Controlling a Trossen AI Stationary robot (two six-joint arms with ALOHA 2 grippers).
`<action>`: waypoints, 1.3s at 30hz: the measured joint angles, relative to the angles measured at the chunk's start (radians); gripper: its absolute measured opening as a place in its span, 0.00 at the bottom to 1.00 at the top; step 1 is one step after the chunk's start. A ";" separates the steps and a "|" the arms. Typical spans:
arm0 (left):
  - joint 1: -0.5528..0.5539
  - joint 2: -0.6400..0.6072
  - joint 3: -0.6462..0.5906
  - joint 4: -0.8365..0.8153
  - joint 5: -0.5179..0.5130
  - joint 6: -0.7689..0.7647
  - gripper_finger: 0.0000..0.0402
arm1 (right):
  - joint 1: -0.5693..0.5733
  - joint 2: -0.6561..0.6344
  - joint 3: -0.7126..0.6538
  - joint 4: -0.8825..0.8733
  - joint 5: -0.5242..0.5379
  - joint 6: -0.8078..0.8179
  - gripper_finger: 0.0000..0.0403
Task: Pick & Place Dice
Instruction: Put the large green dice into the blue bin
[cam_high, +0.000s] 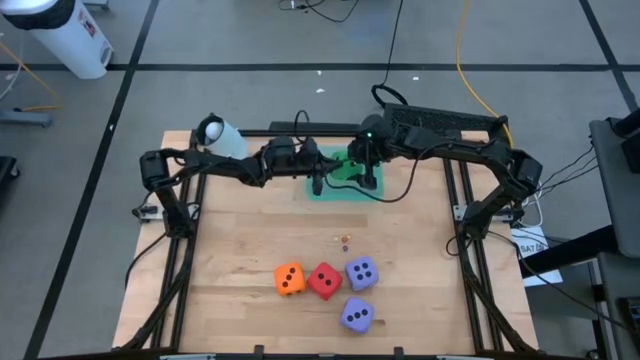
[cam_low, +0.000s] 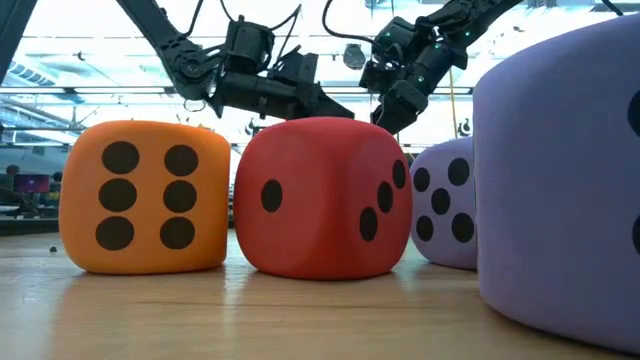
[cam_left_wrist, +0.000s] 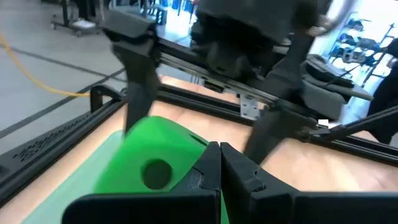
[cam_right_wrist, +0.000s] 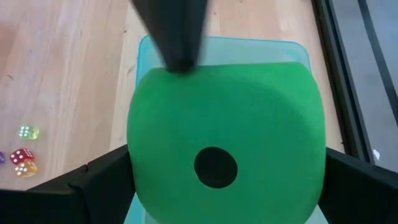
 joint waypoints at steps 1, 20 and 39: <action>0.001 0.011 0.022 -0.022 0.000 0.001 0.00 | 0.002 0.000 0.000 -0.004 0.004 0.005 0.99; 0.010 0.152 0.132 -0.160 -0.010 -0.097 0.00 | 0.008 -0.002 0.002 -0.076 0.047 0.056 0.99; -0.022 0.129 0.133 -0.065 0.055 0.021 0.00 | 0.005 0.000 -0.133 0.006 0.097 0.054 0.99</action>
